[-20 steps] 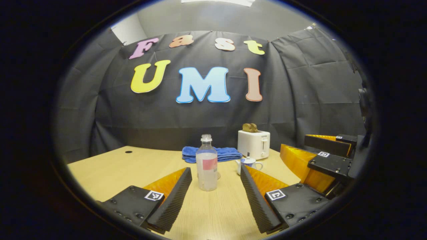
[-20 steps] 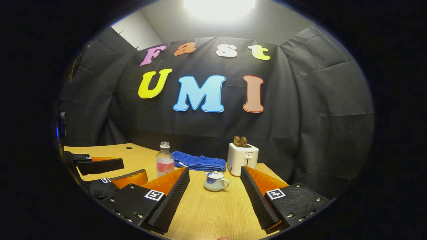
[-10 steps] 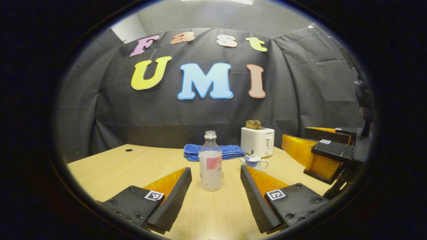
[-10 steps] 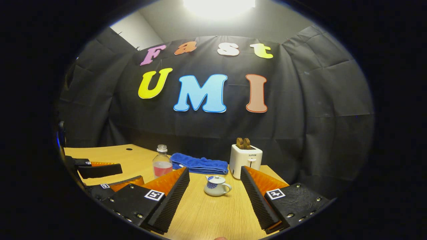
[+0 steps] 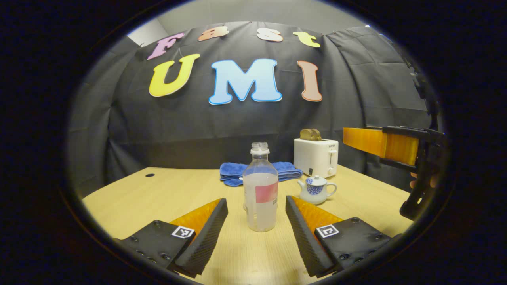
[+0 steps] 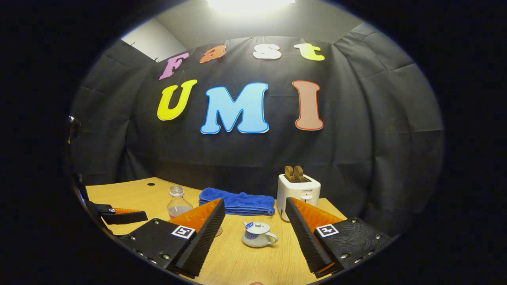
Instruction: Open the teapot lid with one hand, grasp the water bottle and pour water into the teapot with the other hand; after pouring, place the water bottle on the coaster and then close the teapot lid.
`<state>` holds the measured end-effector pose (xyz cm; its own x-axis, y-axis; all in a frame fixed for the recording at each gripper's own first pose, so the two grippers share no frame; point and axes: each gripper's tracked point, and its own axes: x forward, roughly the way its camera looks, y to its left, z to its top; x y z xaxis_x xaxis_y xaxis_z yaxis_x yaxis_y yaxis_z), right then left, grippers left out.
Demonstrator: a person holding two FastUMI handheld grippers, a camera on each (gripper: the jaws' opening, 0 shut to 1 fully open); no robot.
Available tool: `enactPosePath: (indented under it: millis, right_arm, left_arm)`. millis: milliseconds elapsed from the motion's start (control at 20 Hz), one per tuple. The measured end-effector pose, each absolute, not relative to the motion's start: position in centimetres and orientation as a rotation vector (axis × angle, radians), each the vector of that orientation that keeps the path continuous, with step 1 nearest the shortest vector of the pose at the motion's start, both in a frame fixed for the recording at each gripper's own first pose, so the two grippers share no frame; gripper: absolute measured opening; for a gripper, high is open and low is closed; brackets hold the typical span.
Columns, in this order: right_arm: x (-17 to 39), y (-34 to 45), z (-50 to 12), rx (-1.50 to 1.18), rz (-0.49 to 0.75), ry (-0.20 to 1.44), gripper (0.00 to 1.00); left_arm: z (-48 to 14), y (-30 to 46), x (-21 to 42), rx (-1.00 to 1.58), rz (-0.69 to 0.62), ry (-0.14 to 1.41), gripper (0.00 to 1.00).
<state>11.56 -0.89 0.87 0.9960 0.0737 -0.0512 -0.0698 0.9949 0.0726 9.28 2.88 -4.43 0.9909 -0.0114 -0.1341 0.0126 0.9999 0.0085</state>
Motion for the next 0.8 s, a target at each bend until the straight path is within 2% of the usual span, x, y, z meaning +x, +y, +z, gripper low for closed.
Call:
enactPosePath:
  millis: [500,600,700,800]
  right_arm:
    - [20.7,0.1,-5.1,0.085,0.107,0.148,0.95]
    - [22.3,0.2,-6.7,0.106,0.109,0.188,0.92]
    - [23.6,0.4,-8.2,0.135,0.110,0.221,0.95]
    - [24.8,0.3,-9.4,0.141,0.105,0.253,0.88]
  left_arm:
    - [-7.8,3.2,15.1,0.033,-0.046,0.219,0.99]
    - [-8.3,3.1,16.1,0.044,-0.055,0.228,0.99]
    - [-8.5,2.8,17.0,0.049,-0.069,0.234,0.99]
    - [-8.1,2.4,17.5,0.048,-0.092,0.219,0.99]
